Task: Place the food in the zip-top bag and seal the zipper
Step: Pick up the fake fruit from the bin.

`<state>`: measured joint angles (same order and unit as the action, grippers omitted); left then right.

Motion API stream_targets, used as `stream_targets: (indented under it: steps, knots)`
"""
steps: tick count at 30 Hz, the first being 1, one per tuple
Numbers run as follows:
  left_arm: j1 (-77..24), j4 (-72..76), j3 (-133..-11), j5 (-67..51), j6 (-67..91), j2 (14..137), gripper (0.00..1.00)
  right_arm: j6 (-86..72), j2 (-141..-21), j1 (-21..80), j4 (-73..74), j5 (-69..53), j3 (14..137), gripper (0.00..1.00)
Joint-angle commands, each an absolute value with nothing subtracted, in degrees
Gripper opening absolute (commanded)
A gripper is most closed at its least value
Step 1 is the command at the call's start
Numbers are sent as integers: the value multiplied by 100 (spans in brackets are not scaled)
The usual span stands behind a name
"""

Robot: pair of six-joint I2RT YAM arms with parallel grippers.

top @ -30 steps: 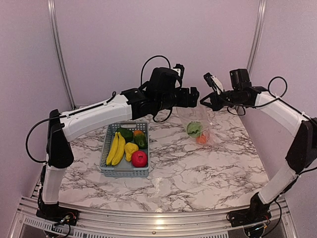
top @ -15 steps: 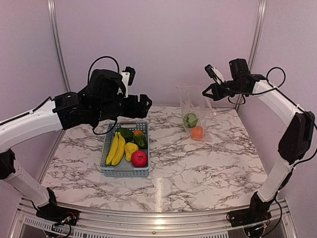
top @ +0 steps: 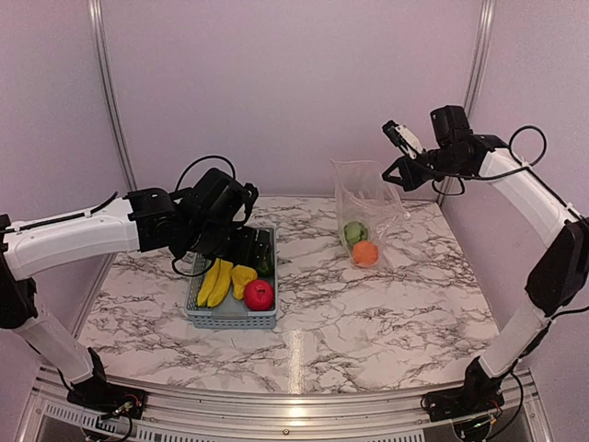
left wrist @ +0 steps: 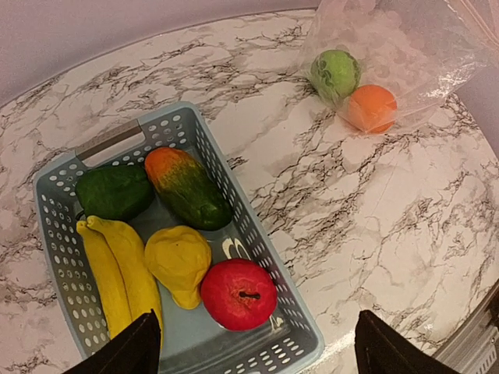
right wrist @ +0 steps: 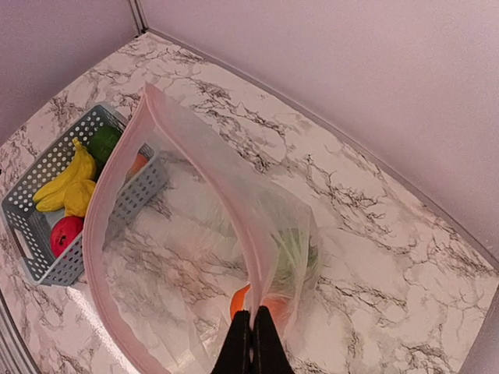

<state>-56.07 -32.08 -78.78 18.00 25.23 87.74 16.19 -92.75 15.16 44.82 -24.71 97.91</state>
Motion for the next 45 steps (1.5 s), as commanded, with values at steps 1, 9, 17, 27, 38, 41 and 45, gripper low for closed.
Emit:
stream_targets:
  steps: [1,9,17,27,38,41,45]
  knots:
    - [-5466,-3448,-7688,1287,2775,9107,89,1888,-9202,1538,4688,-2454,9714,0]
    - [-5228,-3262,-7633,1288,3205,9753,89,1962,-9130,1544,4763,-2651,9782,0]
    - [-5165,-2951,-7363,960,3653,10107,87,2057,-9027,1541,4581,-2487,9577,0]
    - [-5039,-2820,-7296,785,3871,10370,86,2070,-9158,1546,4570,-2504,9590,0]
    - [-4914,-2394,-7147,407,3931,10538,81,2031,-9193,1548,4605,-2513,9624,0]
    - [-4913,-2316,-7154,320,3940,10601,84,2020,-9195,1546,4614,-2512,9624,0]
    - [-4917,-2303,-7172,296,3931,10683,86,2000,-9198,1549,4614,-2522,9632,0]
